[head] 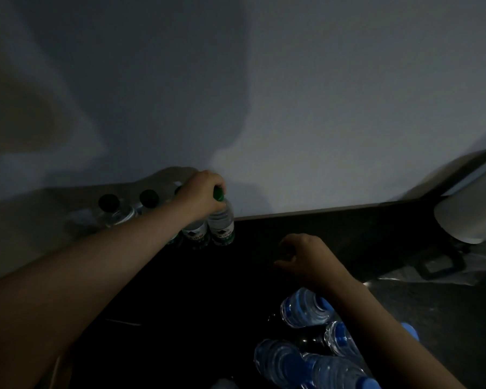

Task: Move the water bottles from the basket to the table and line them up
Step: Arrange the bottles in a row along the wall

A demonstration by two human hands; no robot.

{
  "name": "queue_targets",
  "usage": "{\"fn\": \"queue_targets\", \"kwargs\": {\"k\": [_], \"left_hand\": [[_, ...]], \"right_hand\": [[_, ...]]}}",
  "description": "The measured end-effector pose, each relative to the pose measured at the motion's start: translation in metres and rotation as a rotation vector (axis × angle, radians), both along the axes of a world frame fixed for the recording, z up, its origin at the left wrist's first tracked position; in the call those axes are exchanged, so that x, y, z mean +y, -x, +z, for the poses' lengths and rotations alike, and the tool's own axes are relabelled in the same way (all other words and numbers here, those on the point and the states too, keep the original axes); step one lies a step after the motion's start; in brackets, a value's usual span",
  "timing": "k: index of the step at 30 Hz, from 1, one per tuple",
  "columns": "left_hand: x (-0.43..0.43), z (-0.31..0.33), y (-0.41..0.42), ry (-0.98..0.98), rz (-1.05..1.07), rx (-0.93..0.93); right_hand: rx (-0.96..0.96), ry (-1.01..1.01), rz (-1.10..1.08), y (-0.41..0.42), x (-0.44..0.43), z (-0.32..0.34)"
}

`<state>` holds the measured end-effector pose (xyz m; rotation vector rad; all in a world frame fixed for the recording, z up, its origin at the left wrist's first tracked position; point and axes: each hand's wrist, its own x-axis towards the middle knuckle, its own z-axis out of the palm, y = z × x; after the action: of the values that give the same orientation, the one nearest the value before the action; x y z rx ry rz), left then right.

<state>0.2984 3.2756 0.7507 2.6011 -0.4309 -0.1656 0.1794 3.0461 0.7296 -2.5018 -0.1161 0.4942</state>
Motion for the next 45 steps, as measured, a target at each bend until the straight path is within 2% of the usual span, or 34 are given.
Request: {"fn": "queue_targets", "kwargs": {"k": [10, 20, 28, 35, 42, 45], "left_hand": [[-0.002, 0.003, 0.005, -0.085, -0.023, 0.000], [0.008, 0.038, 0.043, -0.087, -0.052, -0.060], [0.026, 0.056, 0.121, 0.058, -0.067, -0.067], [0.046, 0.042, 0.206, 0.137, -0.008, -0.011], [0.065, 0.013, 0.276, 0.226, 0.040, 0.167], [0.065, 0.007, 0.297, 0.245, 0.041, 0.186]], "right_hand": [[-0.074, 0.041, -0.002, 0.009, 0.004, 0.007], [-0.176, 0.035, -0.005, 0.034, 0.012, 0.030], [-0.260, -0.023, -0.001, 0.074, 0.026, 0.054], [-0.236, -0.064, -0.013, 0.122, 0.035, 0.069], [-0.208, -0.013, 0.007, 0.163, 0.034, 0.057], [-0.213, 0.029, 0.019, 0.171, 0.035, 0.051]]}}
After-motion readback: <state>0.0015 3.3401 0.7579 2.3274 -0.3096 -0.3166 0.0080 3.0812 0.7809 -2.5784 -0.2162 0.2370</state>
